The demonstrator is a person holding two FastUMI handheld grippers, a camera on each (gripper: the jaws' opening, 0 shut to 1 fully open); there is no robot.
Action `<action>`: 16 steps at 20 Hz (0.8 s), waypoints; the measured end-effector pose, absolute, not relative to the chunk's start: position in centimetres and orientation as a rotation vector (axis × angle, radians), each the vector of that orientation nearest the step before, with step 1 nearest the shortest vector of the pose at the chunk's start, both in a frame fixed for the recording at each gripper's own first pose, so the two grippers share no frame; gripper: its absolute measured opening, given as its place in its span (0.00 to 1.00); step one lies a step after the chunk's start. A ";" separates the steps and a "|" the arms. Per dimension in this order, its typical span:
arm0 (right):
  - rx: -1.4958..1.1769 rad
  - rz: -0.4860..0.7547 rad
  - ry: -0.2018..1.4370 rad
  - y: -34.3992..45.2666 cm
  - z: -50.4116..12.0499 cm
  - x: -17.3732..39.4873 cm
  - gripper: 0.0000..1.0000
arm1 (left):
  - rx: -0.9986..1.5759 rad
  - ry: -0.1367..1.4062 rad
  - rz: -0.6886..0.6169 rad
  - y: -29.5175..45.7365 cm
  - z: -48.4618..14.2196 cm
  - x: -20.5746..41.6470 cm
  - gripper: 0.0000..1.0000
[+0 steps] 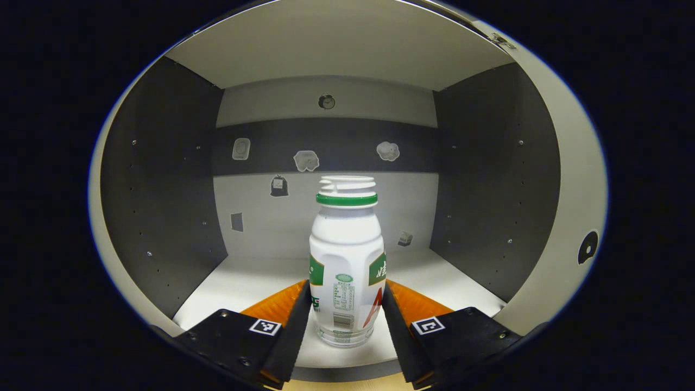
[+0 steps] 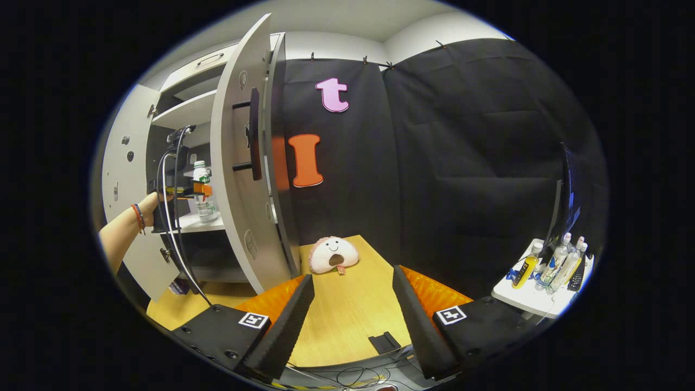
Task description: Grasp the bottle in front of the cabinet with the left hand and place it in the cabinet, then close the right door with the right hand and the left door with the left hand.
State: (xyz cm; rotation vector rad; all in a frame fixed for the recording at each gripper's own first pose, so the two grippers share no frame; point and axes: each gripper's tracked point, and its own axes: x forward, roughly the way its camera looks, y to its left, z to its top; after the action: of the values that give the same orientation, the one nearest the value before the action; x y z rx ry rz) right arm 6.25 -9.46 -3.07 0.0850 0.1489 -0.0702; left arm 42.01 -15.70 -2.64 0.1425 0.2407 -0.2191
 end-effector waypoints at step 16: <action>0.100 -0.081 0.124 -9.2 -2.2 5.5 0.96 | 0.140 0.243 -0.173 -14.5 -2.9 41.9 0.91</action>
State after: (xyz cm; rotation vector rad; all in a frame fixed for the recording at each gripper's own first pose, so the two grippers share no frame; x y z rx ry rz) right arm 5.50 -9.19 -2.17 0.1004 0.1245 -0.0806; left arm 41.88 -14.49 -2.92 0.1400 0.2432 -0.1733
